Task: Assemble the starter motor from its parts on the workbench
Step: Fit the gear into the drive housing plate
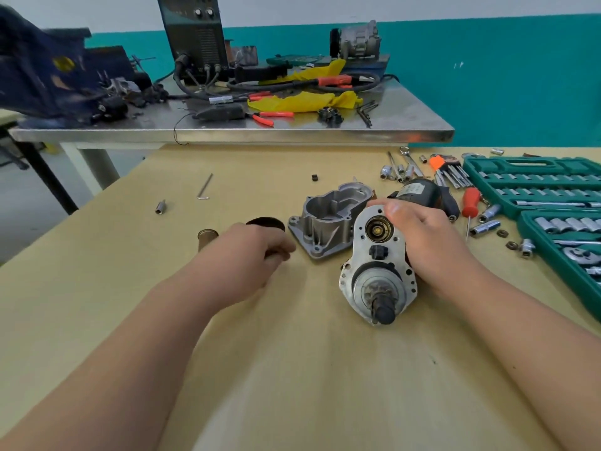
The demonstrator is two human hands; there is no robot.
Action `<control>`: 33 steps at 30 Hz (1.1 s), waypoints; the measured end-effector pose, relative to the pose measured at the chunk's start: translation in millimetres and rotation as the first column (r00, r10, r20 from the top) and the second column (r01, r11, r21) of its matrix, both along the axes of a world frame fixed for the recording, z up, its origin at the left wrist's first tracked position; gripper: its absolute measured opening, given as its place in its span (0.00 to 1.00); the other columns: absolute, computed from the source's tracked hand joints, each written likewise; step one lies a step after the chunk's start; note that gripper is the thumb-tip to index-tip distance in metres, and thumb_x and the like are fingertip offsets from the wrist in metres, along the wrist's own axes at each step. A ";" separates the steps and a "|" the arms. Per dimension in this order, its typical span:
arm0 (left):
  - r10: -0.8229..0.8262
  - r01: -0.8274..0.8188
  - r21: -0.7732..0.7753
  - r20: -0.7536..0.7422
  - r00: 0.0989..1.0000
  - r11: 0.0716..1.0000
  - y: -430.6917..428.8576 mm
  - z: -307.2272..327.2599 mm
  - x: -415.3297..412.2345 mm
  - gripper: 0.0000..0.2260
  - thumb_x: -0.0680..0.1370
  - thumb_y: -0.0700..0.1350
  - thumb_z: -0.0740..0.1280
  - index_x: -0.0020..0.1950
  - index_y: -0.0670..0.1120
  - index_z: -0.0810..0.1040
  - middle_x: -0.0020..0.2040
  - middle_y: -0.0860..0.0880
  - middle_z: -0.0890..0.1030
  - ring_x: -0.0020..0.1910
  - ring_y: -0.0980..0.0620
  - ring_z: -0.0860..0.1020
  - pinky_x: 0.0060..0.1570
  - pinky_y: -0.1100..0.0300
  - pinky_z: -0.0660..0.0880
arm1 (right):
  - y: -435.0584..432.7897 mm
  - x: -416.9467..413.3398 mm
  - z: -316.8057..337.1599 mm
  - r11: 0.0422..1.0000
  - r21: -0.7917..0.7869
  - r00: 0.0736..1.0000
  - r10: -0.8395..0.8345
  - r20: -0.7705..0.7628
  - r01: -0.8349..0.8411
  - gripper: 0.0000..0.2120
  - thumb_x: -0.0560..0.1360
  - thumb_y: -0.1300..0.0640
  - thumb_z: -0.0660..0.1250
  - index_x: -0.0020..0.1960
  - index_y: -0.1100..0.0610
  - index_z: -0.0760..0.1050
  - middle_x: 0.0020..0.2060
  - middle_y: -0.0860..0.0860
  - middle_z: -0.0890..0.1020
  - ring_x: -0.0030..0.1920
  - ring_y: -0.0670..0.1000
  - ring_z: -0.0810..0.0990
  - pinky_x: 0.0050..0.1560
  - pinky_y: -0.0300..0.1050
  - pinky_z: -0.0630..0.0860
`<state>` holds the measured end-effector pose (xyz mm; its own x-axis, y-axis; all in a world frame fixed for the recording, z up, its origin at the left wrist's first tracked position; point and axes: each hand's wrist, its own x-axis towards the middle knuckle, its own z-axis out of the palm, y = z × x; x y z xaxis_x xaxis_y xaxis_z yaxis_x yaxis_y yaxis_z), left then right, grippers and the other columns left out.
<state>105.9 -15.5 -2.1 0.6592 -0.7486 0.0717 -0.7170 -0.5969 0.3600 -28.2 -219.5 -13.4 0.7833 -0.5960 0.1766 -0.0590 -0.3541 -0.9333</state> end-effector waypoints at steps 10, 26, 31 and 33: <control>0.358 -0.335 -0.313 0.015 0.934 0.889 52.9 -2.9 53.5 0.08 0.77 0.46 0.69 0.43 0.60 0.79 0.47 0.57 0.79 0.41 0.60 0.74 0.40 0.61 0.67 | -1.1 -1.2 -1.8 0.999 -0.040 1.000 0.001 0.005 -0.001 0.12 0.80 0.48 0.58 0.55 0.41 0.80 0.52 0.39 0.82 0.57 0.40 0.77 0.54 0.36 0.70; 0.187 -0.179 -0.062 0.158 0.970 0.982 41.9 -9.5 31.0 0.03 0.73 0.55 0.71 0.39 0.59 0.81 0.42 0.57 0.72 0.49 0.53 0.66 0.49 0.57 0.66 | 1.4 -1.3 0.2 0.998 -0.068 1.000 -0.003 0.011 0.004 0.13 0.80 0.48 0.58 0.57 0.43 0.80 0.52 0.40 0.83 0.58 0.42 0.78 0.60 0.45 0.73; 0.198 -0.224 0.095 0.230 0.953 0.970 28.3 -12.1 26.1 0.07 0.76 0.57 0.68 0.42 0.56 0.81 0.42 0.57 0.73 0.49 0.52 0.67 0.46 0.58 0.62 | 1.0 -2.7 -0.1 0.997 -0.074 1.000 -0.002 0.025 0.004 0.12 0.80 0.48 0.59 0.56 0.43 0.80 0.51 0.39 0.83 0.57 0.40 0.78 0.63 0.46 0.72; 0.191 -0.227 0.135 0.241 0.952 0.964 28.4 -12.0 25.6 0.07 0.78 0.56 0.66 0.44 0.56 0.80 0.43 0.57 0.74 0.49 0.52 0.68 0.46 0.58 0.62 | 0.8 -2.9 -0.8 0.997 -0.078 1.000 0.004 0.031 -0.001 0.12 0.80 0.48 0.59 0.56 0.43 0.80 0.51 0.39 0.83 0.57 0.40 0.78 0.63 0.47 0.72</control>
<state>131.5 12.9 -14.1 0.7827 -0.6093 0.1270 -0.6210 -0.7783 0.0929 -31.1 -218.7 -14.2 0.7784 -0.5774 0.2463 -0.0296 -0.4258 -0.9043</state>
